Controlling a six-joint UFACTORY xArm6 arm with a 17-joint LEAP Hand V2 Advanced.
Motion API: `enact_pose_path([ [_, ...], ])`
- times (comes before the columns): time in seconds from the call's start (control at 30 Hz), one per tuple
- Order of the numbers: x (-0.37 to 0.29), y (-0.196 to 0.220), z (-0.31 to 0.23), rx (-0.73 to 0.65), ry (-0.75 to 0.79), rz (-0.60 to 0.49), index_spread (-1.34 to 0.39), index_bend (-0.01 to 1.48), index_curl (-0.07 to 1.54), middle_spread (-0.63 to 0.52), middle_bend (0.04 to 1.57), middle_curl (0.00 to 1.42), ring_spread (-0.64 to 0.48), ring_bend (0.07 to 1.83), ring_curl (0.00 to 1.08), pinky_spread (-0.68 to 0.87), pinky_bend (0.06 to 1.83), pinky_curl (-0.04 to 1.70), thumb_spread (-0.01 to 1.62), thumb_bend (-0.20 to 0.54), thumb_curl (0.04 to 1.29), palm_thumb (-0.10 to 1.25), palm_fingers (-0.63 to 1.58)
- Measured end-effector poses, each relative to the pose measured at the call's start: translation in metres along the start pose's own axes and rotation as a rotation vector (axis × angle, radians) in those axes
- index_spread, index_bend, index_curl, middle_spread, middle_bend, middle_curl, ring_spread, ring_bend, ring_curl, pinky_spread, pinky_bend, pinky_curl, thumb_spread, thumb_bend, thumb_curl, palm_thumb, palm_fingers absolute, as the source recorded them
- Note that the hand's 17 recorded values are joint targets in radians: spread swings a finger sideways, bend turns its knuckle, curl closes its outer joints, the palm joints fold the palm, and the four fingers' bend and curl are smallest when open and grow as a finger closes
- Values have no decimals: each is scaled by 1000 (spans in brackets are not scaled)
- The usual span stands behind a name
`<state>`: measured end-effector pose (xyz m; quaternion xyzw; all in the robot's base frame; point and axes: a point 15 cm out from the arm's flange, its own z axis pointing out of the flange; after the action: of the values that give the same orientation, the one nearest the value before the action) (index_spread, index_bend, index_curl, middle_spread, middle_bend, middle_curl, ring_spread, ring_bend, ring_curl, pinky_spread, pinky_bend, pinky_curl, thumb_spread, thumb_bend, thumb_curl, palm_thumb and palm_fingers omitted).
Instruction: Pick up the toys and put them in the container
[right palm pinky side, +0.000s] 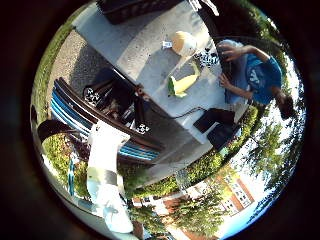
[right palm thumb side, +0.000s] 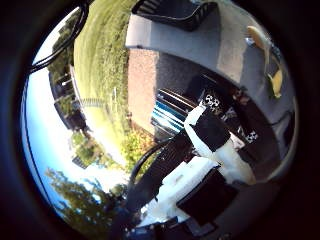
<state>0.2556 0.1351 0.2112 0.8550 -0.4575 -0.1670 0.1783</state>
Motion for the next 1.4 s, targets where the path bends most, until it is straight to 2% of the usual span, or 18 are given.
enact_pose_path([
  [0.2,18,-14,-10,66,-12,25,-157,185,367,48,173,334,270,209,299,418,193,229,1333,-12,286,603,177],
  [0.37,65,-26,-23,149,-33,-12,-158,165,347,28,171,330,260,246,315,413,214,240,1312,-16,291,611,219],
  [0.5,128,-28,-31,207,-33,-74,-162,161,331,19,168,326,251,282,328,408,243,252,1284,-17,302,623,239],
  [0.67,236,-45,-49,268,34,-146,-173,167,318,13,172,323,241,299,336,409,267,261,1223,-9,339,708,241],
  [0.77,309,-45,-51,226,115,-158,-177,169,313,12,172,323,239,300,336,411,278,264,1193,-16,358,732,241],
  [0.93,405,-31,-20,115,183,-152,-210,167,305,5,170,322,235,305,338,399,291,267,1154,-23,375,752,229],
  [1.13,460,-48,0,127,331,-202,-243,165,295,10,170,321,223,308,338,392,309,270,1121,-33,380,744,213],
  [1.27,477,-39,51,73,291,-213,-250,162,288,11,172,322,221,317,341,392,321,272,1115,-29,380,741,204],
  [1.4,482,-50,94,32,267,-253,-248,159,281,11,180,327,218,309,339,389,332,273,1107,-29,377,734,189],
])
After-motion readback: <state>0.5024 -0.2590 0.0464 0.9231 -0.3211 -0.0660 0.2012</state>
